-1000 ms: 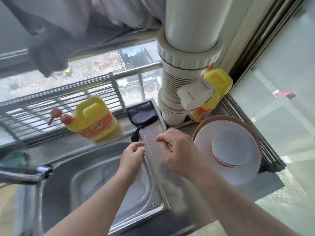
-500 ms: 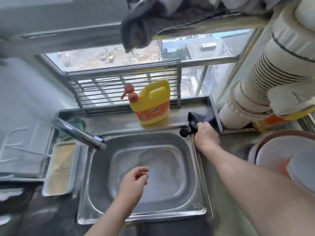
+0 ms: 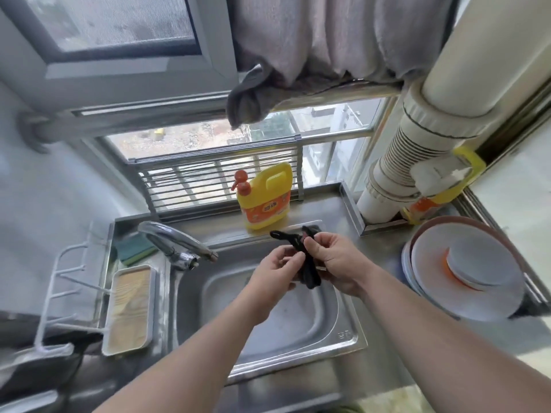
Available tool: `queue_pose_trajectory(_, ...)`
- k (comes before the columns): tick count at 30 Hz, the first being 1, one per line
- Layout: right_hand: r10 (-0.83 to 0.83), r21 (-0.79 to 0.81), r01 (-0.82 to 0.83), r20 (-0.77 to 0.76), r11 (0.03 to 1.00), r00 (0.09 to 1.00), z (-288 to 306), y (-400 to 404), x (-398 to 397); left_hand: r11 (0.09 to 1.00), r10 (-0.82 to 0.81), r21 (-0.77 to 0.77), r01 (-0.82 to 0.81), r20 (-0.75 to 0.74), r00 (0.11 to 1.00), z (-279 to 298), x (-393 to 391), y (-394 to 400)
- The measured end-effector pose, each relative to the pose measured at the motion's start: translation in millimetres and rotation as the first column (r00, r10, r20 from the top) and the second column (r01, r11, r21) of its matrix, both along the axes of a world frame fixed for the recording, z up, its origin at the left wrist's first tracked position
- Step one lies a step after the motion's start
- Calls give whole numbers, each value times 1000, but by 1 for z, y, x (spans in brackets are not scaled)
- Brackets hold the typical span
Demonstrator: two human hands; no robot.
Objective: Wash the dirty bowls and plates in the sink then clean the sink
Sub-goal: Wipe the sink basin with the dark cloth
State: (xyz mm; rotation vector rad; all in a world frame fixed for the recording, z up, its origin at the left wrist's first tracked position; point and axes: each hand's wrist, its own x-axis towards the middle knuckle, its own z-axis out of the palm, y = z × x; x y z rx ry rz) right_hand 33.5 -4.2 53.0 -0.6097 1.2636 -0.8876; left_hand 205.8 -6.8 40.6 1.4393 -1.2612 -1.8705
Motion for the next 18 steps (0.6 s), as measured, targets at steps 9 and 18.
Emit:
queue_pose_trajectory(9,-292,10,298,224,955,930,41,9,0,964,-262,167,207,456,851,-26,60,-1)
queue_pose_trajectory(18,-45,-57,70,355,996,934,91,13,-4,909,-270,-303,287,97,958,46,20,-25)
